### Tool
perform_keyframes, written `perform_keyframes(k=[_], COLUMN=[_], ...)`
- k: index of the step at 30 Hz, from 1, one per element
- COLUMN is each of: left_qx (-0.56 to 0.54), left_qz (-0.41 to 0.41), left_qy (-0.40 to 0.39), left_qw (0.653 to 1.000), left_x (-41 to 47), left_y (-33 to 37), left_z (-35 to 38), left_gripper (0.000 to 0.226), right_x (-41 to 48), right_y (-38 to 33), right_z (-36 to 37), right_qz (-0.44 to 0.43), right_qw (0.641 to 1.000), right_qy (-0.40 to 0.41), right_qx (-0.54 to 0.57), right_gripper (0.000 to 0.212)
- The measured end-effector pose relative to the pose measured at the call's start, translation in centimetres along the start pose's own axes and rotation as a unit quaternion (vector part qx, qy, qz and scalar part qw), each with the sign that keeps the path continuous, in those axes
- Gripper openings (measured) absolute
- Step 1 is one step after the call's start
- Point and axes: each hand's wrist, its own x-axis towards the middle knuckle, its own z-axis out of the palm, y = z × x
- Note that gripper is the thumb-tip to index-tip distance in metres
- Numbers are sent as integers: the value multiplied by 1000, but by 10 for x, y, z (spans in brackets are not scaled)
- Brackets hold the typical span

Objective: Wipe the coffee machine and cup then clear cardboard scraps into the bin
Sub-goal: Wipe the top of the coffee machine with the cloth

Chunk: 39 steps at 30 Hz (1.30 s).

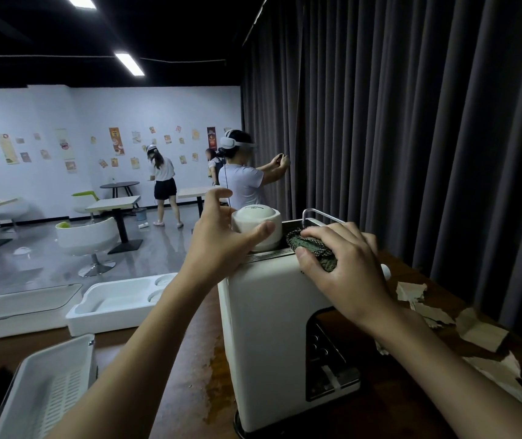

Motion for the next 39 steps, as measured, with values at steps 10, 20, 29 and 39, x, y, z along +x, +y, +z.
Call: perform_keyframes(k=[10, 20, 29, 39], left_qx=[7, -94, 159, 133], left_qz=[7, -40, 30, 62], left_qy=[2, -34, -91, -149], left_qw=[1000, 994, 983, 978], left_x=[-3, 0, -22, -14], left_y=[6, 5, 13, 0], left_z=[2, -6, 6, -7], left_gripper=[85, 74, 87, 115], right_x=[0, 0, 29, 85], right_y=[0, -1, 4, 19], right_z=[-1, -1, -20, -63], right_qz=[0, -1, -48, 22], right_qw=[1000, 1000, 993, 876], right_qy=[-5, -7, -21, -481], right_qx=[-4, -6, -107, -19], right_gripper=[40, 39, 20, 39])
